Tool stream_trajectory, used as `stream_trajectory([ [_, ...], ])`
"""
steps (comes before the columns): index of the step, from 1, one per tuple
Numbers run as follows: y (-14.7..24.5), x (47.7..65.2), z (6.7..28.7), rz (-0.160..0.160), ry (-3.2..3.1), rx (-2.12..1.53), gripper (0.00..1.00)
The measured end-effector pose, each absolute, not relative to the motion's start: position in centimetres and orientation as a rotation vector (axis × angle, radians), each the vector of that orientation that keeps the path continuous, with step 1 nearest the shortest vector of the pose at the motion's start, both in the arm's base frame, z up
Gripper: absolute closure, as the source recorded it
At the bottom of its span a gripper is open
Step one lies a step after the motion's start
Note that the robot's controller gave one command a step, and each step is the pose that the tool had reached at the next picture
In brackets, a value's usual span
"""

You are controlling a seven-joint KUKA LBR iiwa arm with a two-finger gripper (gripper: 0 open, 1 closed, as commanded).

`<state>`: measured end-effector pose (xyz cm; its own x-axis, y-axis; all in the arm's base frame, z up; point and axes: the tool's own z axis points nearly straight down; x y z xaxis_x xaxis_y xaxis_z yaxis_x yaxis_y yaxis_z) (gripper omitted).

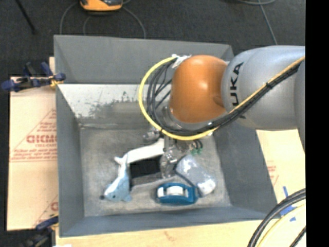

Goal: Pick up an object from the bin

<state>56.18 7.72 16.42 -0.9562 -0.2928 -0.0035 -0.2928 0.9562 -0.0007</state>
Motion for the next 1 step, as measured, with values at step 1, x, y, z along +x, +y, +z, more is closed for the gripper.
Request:
stream_trajectory([
  [1,6.95,58.55,15.72,0.0,3.102,-0.461,0.0],
])
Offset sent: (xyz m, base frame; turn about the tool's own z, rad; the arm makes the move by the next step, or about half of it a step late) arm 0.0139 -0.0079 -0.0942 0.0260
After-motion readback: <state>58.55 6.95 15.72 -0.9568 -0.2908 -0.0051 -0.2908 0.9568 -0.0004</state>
